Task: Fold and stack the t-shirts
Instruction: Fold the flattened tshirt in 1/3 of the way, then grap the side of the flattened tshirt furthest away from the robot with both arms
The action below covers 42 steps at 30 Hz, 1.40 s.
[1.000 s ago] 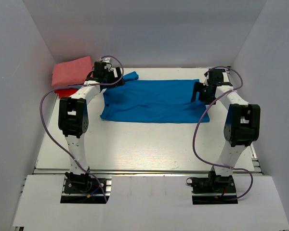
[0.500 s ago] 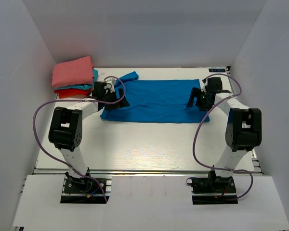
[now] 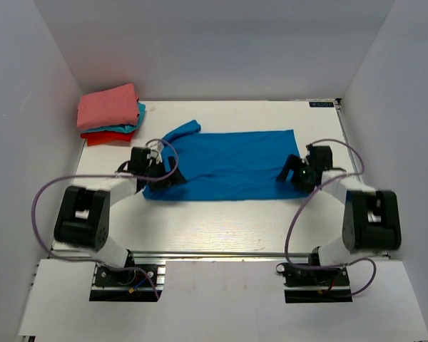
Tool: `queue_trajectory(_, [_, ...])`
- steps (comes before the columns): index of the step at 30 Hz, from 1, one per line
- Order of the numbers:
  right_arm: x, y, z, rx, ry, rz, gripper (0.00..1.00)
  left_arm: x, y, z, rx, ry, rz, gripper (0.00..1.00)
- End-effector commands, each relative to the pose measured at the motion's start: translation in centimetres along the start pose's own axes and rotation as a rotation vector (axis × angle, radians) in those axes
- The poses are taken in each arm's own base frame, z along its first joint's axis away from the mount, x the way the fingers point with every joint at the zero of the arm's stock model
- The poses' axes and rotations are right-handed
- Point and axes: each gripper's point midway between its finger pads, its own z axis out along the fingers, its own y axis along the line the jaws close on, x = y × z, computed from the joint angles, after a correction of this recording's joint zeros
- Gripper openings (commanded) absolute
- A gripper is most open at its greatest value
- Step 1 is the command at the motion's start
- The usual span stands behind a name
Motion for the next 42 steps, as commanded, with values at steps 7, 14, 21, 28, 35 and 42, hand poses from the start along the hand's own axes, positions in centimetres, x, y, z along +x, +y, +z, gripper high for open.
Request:
queue_trajectory(7, [15.4,-2.8,-5.1,0.05,0.27,0.123,0.9,11.2,0.8,-7.2,-0.097,0.158,-0.217,1.0])
queue_trajectory(14, [5.8,1.5,-8.7,-0.068,-0.015,-0.103,0.9,-1.2,-4.0,-10.5,-0.04,-0.175,-0.02,1.0])
queue_trajectory(21, [-1.8,4.8,-9.0,-0.116,-0.14,-0.17,0.9,-10.8,-4.4,-7.8,-0.128,-0.206,0.025,1.0])
queue_trajectory(28, [-4.2,4.8,-6.3,-0.089,-0.095,-0.172,0.9,-15.3,-4.0,0.6,-0.07,-0.094,0.426,1.0])
queue_trajectory(35, [-3.7,3.4,-4.8,-0.038,-0.054,-0.18,0.9,-15.4,0.2,1.8,-0.215,-0.055,0.645,1.0])
queue_trajectory(42, [-3.5,3.0,-4.0,-0.018,-0.031,-0.17,0.9,-13.7,1.5,1.9,-0.236,-0.018,0.75,1.0])
